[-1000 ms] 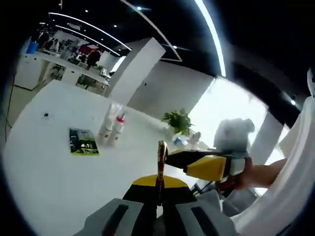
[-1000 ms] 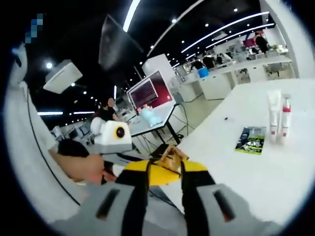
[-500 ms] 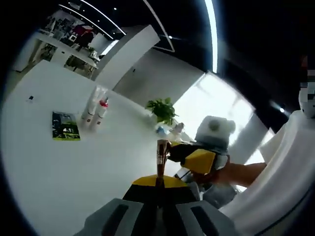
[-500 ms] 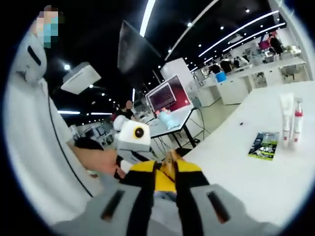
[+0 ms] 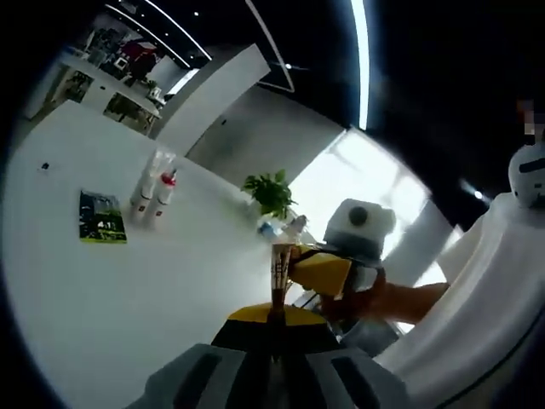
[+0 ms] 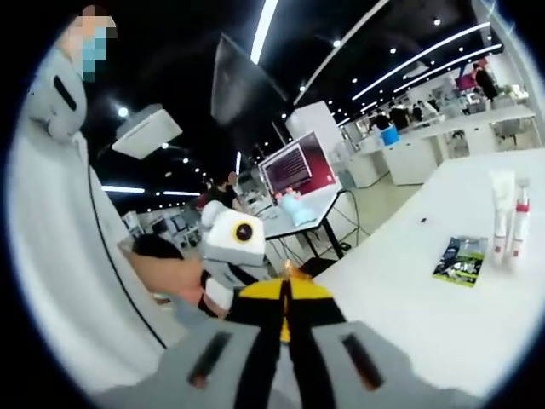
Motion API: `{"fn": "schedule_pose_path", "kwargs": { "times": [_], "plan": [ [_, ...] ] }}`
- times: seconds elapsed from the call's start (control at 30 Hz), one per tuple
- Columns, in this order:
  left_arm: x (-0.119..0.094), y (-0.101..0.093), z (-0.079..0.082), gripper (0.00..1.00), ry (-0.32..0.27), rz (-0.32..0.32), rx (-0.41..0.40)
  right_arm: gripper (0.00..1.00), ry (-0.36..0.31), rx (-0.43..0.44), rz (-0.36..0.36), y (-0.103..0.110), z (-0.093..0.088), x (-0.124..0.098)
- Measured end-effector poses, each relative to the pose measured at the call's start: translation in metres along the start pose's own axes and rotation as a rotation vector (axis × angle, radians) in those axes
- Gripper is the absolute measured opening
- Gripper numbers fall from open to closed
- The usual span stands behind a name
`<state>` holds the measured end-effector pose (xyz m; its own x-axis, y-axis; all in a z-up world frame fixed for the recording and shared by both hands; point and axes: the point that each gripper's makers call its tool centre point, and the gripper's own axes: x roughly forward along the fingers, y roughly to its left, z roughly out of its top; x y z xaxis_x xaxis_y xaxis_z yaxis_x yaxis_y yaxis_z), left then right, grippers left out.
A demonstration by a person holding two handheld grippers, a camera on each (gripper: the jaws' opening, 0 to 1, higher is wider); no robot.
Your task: Arrange the skincare products in the storage area until every visible bottle or jar stands upright without overlapping.
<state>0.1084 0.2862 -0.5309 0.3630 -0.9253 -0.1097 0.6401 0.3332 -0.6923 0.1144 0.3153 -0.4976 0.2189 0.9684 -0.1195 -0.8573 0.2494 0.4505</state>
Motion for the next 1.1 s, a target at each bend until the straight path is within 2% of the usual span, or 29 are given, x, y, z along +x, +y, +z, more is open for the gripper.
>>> {"fn": "schedule_pose_path", "kwargs": {
  "times": [0.13, 0.3, 0.37, 0.43, 0.5, 0.53, 0.63, 0.73, 0.87, 0.9, 0.97, 1.0, 1.03, 1.1],
  "plan": [
    [-0.004, 0.000, 0.002, 0.12, -0.029, 0.011, -0.004, 0.01, -0.016, 0.026, 0.026, 0.003, 0.003, 0.001],
    [-0.010, -0.001, 0.011, 0.22, -0.096, 0.012, -0.033, 0.01, -0.066, 0.065, 0.038, 0.004, 0.014, -0.001],
    [-0.012, -0.006, 0.012, 0.25, -0.113, -0.028, -0.070, 0.01, -0.087, 0.083, 0.041, 0.003, 0.019, -0.002],
    [-0.014, -0.005, 0.013, 0.31, -0.127, -0.028, -0.073, 0.01, -0.126, 0.109, 0.061, 0.007, 0.027, -0.005],
    [-0.015, -0.004, 0.014, 0.34, -0.140, -0.033, -0.077, 0.01, -0.138, 0.113, 0.057, 0.006, 0.030, -0.007],
    [-0.016, -0.008, 0.019, 0.35, -0.168, -0.070, -0.122, 0.01, -0.157, 0.123, 0.064, 0.006, 0.034, -0.010],
    [-0.019, -0.014, 0.032, 0.36, -0.234, -0.132, -0.191, 0.01, -0.175, 0.133, 0.067, 0.005, 0.039, -0.013],
    [-0.024, -0.018, 0.048, 0.32, -0.304, -0.184, -0.245, 0.01, -0.175, 0.153, 0.067, 0.003, 0.037, -0.016],
    [-0.024, -0.012, 0.049, 0.13, -0.298, -0.154, -0.223, 0.01, -0.173, 0.161, 0.044, -0.001, 0.033, -0.019],
    [-0.024, -0.011, 0.048, 0.11, -0.294, -0.153, -0.220, 0.01, -0.167, 0.167, 0.032, -0.003, 0.031, -0.019],
    [-0.022, -0.015, 0.043, 0.02, -0.254, -0.170, -0.228, 0.01, -0.162, 0.170, 0.028, -0.003, 0.028, -0.019],
    [-0.021, -0.017, 0.041, 0.02, -0.244, -0.173, -0.204, 0.01, -0.159, 0.172, 0.023, -0.004, 0.027, -0.019],
    [-0.021, -0.014, 0.041, 0.01, -0.250, -0.141, -0.193, 0.01, -0.159, 0.179, 0.025, -0.004, 0.026, -0.020],
    [-0.022, -0.013, 0.038, 0.01, -0.239, -0.144, -0.214, 0.02, -0.155, 0.207, 0.024, -0.004, 0.023, -0.019]
  ]
}}
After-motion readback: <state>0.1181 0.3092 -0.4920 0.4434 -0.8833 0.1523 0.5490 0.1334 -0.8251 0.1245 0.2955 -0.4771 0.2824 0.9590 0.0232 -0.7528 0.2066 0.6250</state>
